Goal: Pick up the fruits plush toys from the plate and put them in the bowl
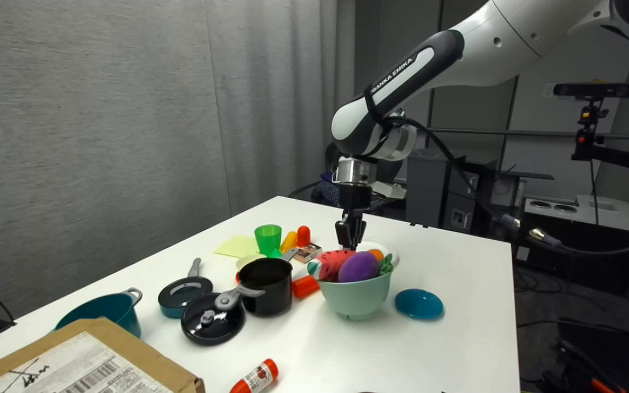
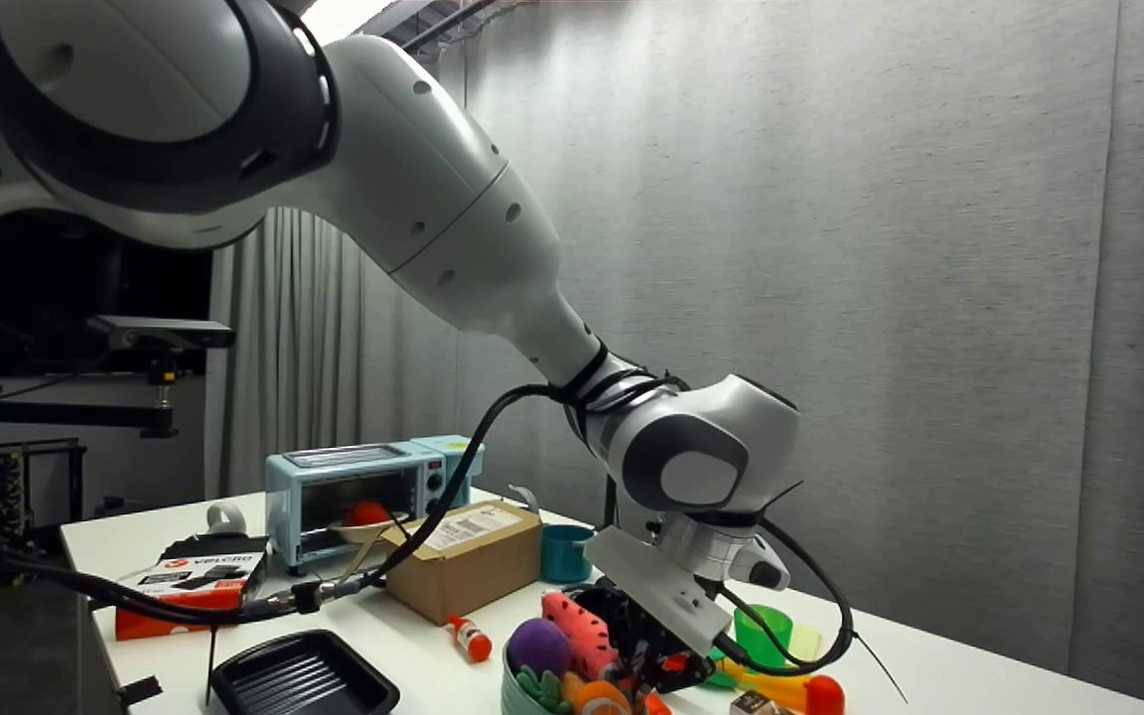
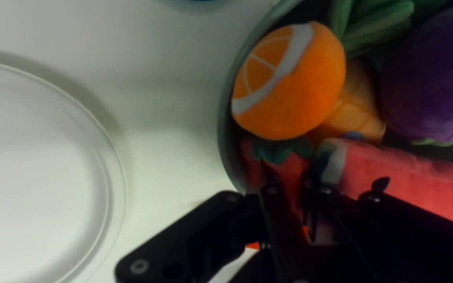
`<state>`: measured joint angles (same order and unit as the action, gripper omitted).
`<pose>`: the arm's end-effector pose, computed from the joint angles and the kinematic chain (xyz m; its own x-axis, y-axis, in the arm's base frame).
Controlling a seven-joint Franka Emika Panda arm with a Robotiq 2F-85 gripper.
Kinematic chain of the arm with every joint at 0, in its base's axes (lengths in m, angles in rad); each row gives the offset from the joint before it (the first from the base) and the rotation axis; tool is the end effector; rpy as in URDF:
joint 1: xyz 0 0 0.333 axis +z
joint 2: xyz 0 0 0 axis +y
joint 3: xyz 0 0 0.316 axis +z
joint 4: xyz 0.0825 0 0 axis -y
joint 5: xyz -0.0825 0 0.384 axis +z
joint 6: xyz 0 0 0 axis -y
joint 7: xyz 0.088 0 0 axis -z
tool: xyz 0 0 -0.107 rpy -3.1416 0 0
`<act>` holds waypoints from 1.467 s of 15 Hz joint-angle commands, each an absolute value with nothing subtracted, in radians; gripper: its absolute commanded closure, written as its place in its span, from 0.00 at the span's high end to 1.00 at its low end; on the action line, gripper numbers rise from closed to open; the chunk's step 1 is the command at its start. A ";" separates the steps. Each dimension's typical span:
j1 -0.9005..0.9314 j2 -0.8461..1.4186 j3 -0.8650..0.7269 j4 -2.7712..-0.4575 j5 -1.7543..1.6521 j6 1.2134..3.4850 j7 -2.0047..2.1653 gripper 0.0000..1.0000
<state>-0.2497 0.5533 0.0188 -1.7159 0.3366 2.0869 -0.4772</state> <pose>0.6386 -0.1344 0.2559 0.9963 0.0603 -0.0608 0.0372 -0.9444 -0.3267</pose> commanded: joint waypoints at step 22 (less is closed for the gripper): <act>-0.205 0.363 0.024 -1.855 0.187 2.029 -0.536 0.61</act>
